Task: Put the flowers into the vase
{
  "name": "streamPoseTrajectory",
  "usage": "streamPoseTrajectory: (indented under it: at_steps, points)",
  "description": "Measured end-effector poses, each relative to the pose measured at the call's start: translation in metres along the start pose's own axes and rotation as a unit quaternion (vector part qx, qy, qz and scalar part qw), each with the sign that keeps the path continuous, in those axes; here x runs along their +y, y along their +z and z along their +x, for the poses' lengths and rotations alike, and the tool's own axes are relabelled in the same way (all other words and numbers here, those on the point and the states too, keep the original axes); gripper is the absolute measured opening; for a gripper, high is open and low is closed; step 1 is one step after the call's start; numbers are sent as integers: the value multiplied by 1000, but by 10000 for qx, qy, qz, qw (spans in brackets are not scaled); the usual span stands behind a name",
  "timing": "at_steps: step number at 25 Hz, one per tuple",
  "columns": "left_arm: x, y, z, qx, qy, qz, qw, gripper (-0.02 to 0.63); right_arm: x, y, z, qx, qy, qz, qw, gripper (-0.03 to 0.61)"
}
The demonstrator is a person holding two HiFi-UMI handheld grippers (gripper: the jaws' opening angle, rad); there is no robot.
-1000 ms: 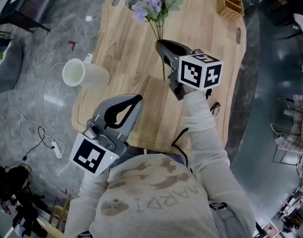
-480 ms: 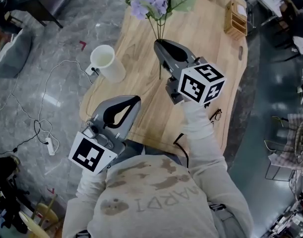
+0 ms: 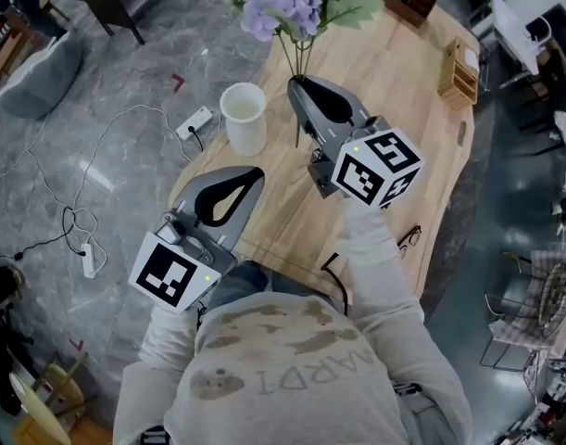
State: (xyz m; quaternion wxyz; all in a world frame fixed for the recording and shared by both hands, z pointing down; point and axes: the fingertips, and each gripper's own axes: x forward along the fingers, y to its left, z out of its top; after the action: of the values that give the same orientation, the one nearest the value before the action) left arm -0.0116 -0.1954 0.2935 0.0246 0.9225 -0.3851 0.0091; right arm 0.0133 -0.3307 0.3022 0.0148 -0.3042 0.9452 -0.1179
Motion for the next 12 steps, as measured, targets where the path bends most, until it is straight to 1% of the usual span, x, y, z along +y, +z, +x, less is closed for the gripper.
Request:
streamPoseTrajectory:
  at_steps: [4, 12]
  points:
    - [20, 0, -12, -42, 119, 23, 9999, 0, 16, 12, 23, -205, 176, -177, 9995, 35]
    - [37, 1, -23, -97, 203, -3, 9997, 0, 32, 43, 50, -494, 380, -455, 9970, 35]
